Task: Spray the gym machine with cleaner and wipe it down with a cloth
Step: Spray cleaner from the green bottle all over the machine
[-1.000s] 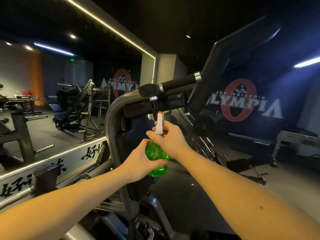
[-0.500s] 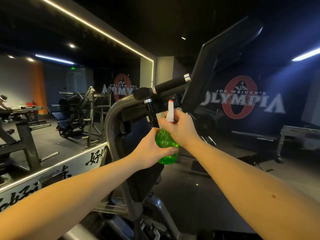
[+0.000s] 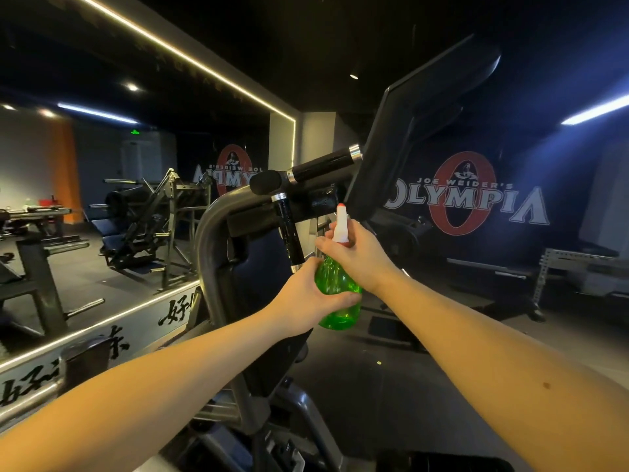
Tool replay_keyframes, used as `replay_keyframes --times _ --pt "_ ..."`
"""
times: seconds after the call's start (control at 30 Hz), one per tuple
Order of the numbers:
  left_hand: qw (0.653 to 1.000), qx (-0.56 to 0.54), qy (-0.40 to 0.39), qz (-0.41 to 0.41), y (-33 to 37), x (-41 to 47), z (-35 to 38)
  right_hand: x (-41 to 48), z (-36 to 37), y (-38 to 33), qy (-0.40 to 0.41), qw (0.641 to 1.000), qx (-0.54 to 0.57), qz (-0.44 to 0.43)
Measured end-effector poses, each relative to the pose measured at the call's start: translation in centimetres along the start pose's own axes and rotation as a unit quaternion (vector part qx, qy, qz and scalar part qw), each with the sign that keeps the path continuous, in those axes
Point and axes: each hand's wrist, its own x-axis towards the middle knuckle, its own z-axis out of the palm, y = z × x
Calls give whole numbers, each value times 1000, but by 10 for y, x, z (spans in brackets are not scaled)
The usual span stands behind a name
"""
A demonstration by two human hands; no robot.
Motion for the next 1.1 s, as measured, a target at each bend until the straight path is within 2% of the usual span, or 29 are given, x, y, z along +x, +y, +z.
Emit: replay_keyframes --times 0.1,0.27,0.6,0.8,0.97,1.1 --pt "1000 2 5 -11 -12 -7 -9 5 13 6 3 1000 -28 4" --pt "999 7 22 -27 -23 -10 -26 15 36 7 18 1000 -13 17" --pt "997 9 57 -60 -65 -43 -91 33 117 -13 -127 991 32 32" --pt "993 27 64 -100 -88 -53 -132 49 166 -19 -67 997 -22 29" --pt "991 32 63 -114 -111 -53 -164 63 203 -29 -89 994 16 65" --pt "991 19 56 -123 -134 -57 -183 75 231 -27 -83 993 -12 78"
